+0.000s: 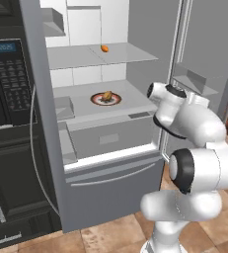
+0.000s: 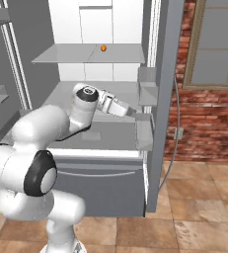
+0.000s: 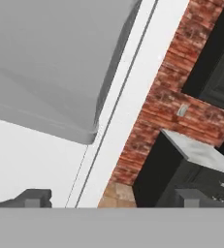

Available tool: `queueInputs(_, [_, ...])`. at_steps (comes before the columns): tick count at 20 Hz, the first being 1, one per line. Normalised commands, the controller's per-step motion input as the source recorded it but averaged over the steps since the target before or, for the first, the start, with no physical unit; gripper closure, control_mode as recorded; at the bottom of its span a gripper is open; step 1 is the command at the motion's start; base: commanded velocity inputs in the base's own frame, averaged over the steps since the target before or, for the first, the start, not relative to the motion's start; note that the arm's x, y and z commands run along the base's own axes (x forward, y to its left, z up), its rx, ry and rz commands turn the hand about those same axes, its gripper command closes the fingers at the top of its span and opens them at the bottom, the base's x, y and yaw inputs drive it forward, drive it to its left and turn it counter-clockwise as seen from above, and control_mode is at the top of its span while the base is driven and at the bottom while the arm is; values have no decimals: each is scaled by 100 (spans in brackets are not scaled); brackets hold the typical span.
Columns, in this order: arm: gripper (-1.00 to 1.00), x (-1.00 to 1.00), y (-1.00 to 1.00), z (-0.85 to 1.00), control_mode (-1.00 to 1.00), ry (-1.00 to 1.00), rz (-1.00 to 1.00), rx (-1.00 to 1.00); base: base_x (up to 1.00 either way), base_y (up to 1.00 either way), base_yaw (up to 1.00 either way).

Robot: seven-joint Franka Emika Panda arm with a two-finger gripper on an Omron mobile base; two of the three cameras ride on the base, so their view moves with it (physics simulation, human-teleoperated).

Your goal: Retrieve the chicken drumstick from the fridge and place it on the saucepan with marinade on the stove.

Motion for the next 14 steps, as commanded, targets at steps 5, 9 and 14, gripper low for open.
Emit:
queueInputs(5, [-100,-38,100,95,-100,0,4,0,0,0,0])
queueInputs(9, [-100,-72,68,88,-100,11,23,3,0,0,0])
queueInputs(14, [-100,-99,15,17,-100,10,48,5,0,0,0])
